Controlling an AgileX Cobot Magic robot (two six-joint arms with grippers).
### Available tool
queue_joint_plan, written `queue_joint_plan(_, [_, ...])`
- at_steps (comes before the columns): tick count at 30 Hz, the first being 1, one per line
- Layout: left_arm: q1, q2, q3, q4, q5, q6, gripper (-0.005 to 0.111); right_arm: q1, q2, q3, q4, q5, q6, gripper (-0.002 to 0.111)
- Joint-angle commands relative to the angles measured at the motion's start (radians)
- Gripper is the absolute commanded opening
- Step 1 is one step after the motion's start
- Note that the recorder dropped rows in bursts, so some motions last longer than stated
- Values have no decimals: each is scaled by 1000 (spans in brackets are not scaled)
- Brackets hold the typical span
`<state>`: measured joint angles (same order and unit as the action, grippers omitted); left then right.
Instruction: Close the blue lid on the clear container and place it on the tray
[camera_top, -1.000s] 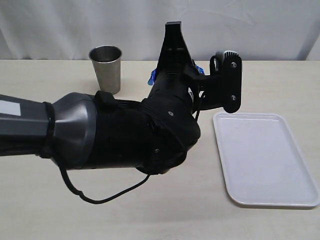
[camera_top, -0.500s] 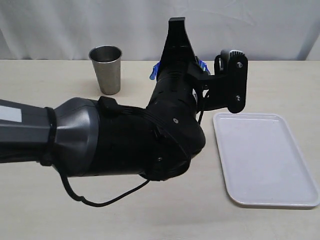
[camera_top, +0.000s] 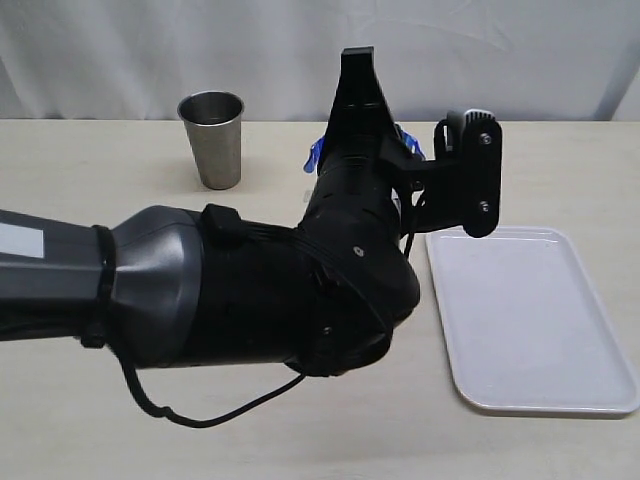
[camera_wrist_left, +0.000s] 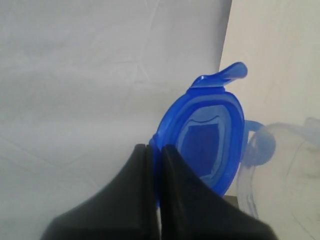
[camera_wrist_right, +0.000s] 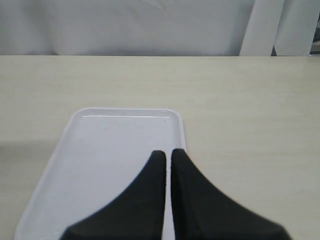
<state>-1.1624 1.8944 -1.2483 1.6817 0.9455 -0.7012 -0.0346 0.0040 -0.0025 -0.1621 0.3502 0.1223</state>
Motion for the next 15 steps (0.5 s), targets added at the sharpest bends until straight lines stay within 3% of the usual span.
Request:
queue_joint_plan(1, [-2,-10,2,-20,12,-9,0,2,-4,3,1,-2,-3,5])
queue_joint_plan(15, [-30,-10,2,-20,34,-7,0,2,-4,3,1,-2,-3,5])
